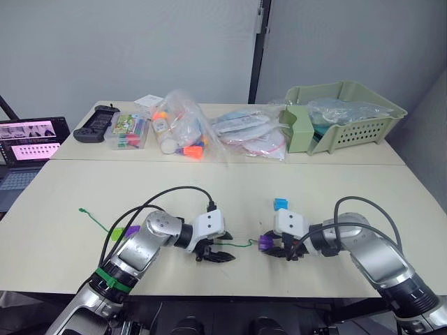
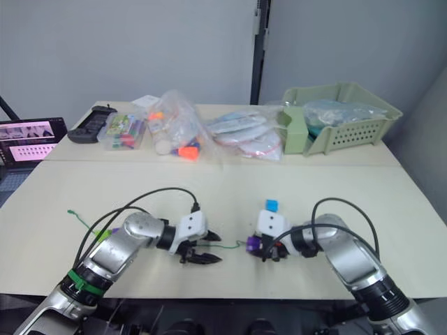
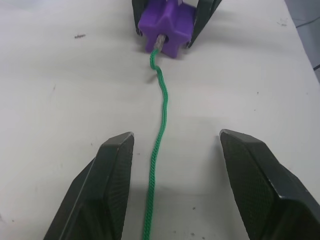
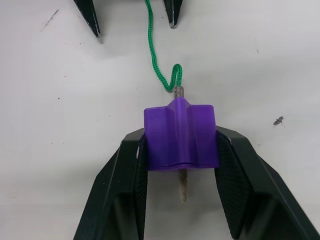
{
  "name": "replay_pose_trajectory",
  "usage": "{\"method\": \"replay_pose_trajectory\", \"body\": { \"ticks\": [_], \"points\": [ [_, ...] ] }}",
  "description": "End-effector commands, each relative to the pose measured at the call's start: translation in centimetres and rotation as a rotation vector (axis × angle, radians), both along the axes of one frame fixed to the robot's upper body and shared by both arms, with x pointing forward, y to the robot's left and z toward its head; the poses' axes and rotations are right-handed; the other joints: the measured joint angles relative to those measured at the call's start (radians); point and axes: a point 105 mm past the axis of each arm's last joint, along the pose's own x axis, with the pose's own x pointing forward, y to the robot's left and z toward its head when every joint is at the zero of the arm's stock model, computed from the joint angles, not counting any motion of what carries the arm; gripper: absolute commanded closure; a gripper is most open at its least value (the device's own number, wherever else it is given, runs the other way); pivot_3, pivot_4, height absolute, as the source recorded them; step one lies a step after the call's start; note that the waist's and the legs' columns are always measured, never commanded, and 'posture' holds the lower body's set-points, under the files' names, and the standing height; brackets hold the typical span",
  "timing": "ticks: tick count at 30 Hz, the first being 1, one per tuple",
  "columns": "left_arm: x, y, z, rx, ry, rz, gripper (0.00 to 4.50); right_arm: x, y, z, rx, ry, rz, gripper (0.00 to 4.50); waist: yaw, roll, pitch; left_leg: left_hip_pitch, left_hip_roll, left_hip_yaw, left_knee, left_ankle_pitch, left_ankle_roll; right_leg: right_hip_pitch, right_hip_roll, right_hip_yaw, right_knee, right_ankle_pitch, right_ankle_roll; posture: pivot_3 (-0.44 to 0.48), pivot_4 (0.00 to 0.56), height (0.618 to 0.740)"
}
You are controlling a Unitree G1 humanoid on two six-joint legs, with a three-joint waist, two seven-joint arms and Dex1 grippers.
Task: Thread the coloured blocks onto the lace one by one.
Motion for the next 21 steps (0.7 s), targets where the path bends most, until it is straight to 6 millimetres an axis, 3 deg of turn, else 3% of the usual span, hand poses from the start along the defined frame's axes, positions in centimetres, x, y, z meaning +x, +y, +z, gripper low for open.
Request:
{"method": "replay_pose_trajectory", "body": {
  "ticks": [1,10,21],
  "points": [
    [0.1,-1.0,-0.1,-0.046,-0.033,-0.005,1.61,-0.5,0.0,0.2,-0.001,0.008,0.013,3.12,-0.001,0.000,0.000,0.000,0.000,0.000,0.000,0.000,0.000,0.000,0.000,0.000,0.000,0.000,0.000,0.000,0.150,0.740],
    [-0.1,-1.2,-0.7,-0.049,-0.045,-0.033,4.37,-0.5,0.1,0.3,-0.001,0.010,0.011,3.12,-0.002,0.000,0.000,-0.001,0.000,0.000,0.000,0.000,0.000,-0.001,0.000,0.000,0.000,0.000,0.000,0.000,0.150,0.740],
    [0.1,-2.4,1.4,-0.143,-0.101,-0.054,4.50,-0.7,0.0,0.1,-0.005,0.017,0.005,3.12,-0.003,0.000,0.000,-0.001,0.000,0.000,0.000,0.000,0.000,-0.001,0.000,0.000,0.000,0.000,0.000,0.000,0.150,0.740]
  ]
}}
